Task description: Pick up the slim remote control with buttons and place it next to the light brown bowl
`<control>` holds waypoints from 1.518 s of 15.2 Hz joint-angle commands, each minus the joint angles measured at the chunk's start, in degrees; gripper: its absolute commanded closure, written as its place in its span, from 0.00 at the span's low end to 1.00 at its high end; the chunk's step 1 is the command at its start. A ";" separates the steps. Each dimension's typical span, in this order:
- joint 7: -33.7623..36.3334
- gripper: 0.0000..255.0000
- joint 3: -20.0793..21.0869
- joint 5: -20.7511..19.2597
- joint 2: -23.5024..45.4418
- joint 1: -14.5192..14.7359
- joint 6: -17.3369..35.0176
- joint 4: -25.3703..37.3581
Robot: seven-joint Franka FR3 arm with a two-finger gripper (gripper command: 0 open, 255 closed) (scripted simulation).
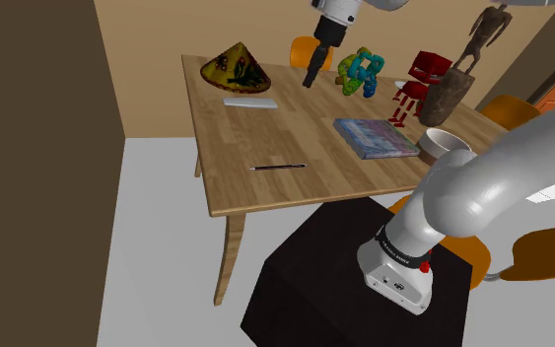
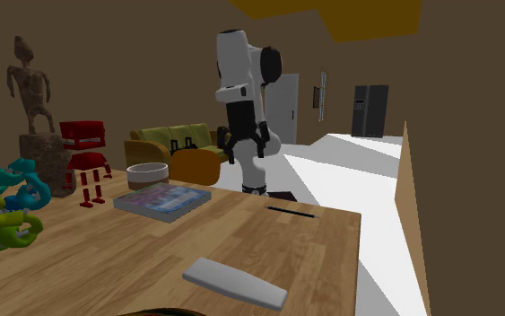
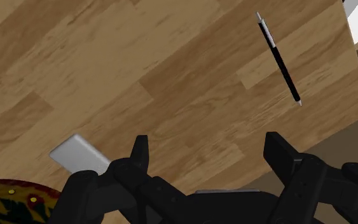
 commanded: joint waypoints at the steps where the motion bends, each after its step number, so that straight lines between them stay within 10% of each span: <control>1: -4.43 0.00 -1.28 0.20 4.99 0.74 2.05 2.37; 23: -38.43 0.00 -0.28 5.81 52.86 -1.38 6.84 41.99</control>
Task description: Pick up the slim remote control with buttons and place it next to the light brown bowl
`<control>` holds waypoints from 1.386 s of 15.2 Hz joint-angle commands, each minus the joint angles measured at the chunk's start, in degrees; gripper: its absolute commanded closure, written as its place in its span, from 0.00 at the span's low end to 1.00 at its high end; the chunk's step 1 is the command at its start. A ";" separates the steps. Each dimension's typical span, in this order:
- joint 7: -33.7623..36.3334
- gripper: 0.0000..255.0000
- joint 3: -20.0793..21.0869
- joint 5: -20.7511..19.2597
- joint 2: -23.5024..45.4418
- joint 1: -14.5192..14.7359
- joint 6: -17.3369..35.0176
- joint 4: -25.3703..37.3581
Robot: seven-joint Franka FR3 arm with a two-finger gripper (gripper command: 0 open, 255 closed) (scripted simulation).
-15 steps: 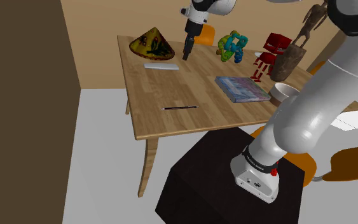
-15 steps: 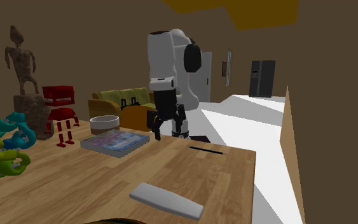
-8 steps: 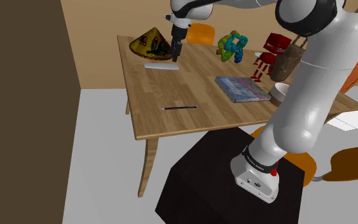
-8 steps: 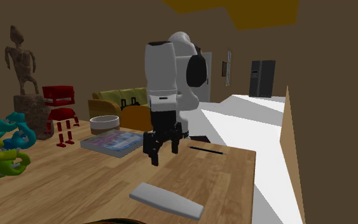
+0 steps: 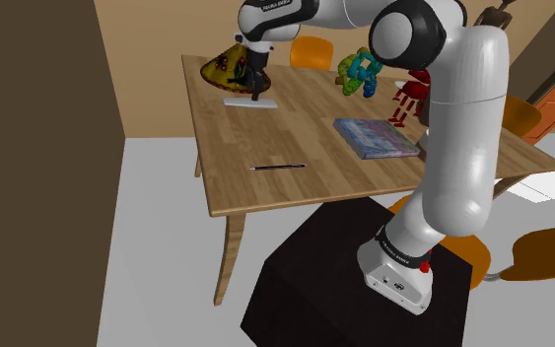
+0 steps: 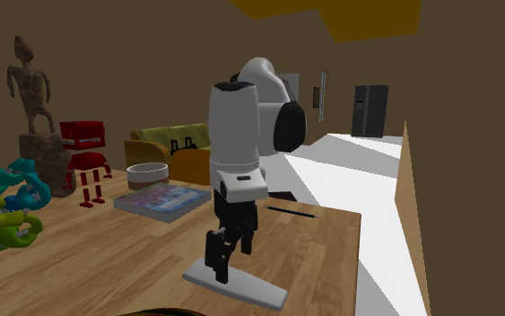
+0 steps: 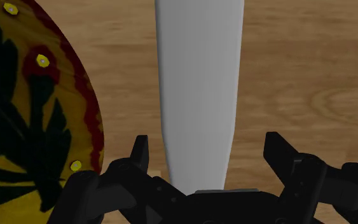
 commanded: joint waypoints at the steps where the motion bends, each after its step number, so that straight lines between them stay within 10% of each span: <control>1: -0.48 0.00 0.20 0.19 1.18 -0.16 1.18 0.00; 13: -0.73 0.00 0.45 0.60 2.61 -0.28 3.93 -1.35; 14: -0.73 1.00 0.45 0.60 2.61 -0.28 3.93 -1.35; 21: -0.73 1.00 0.45 0.60 2.62 -0.28 3.91 -1.33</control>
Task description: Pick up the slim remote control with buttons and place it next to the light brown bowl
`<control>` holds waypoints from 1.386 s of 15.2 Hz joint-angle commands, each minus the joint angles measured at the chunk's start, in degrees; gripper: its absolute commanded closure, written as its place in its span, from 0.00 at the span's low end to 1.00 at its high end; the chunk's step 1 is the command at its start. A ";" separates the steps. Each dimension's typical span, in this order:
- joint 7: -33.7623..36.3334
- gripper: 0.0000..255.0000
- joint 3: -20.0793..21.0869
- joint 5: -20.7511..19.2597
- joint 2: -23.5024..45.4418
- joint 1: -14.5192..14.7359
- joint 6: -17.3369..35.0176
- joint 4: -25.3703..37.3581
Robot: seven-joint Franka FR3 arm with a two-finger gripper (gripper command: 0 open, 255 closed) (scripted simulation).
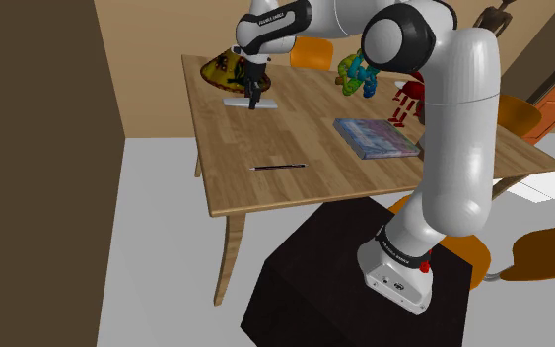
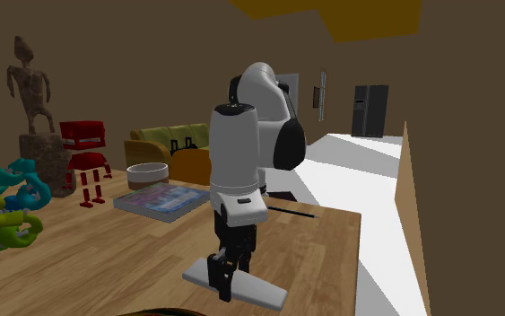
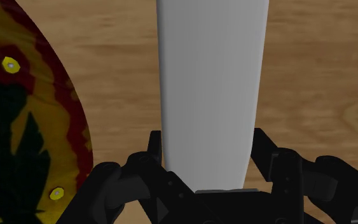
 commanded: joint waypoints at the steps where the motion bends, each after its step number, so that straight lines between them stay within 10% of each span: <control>1: 0.00 1.00 0.00 0.00 0.00 0.00 0.00 0.00; 21: 0.83 1.00 -0.79 -1.35 -4.39 0.04 -12.26 8.01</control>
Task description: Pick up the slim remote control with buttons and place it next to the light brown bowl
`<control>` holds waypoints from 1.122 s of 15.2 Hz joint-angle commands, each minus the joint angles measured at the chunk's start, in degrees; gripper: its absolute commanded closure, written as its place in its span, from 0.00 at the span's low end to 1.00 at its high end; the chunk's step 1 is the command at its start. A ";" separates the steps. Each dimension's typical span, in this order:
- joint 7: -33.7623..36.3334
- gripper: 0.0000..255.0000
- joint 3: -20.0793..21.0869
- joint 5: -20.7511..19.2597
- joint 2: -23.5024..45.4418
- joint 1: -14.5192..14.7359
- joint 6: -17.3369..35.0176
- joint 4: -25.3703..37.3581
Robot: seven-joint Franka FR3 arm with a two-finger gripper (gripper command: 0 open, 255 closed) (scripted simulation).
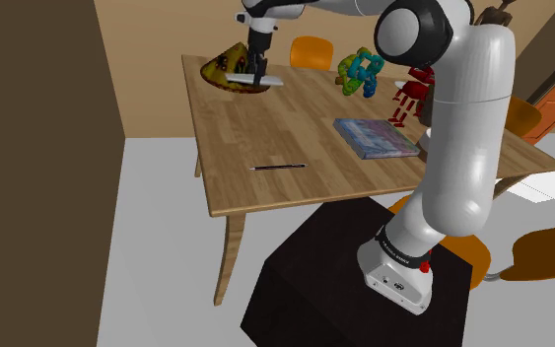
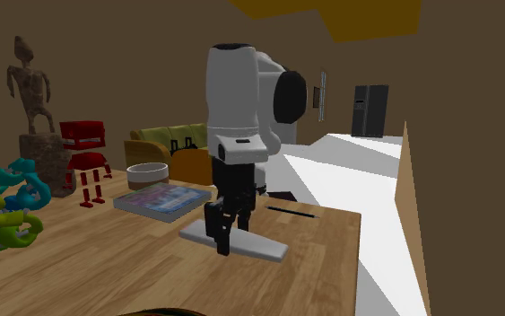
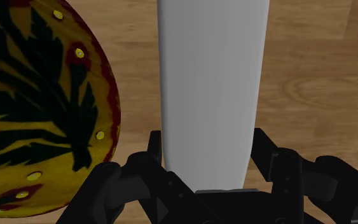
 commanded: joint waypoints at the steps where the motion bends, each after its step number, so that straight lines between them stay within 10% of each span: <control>1: 0.17 1.00 -0.02 -0.08 -0.11 0.00 -1.50 1.41; 11: 0.41 1.00 -0.19 -0.28 -0.45 -0.41 -8.30 7.91; 17: -4.27 1.00 -2.35 -2.23 -11.36 -1.82 -2.75 -8.38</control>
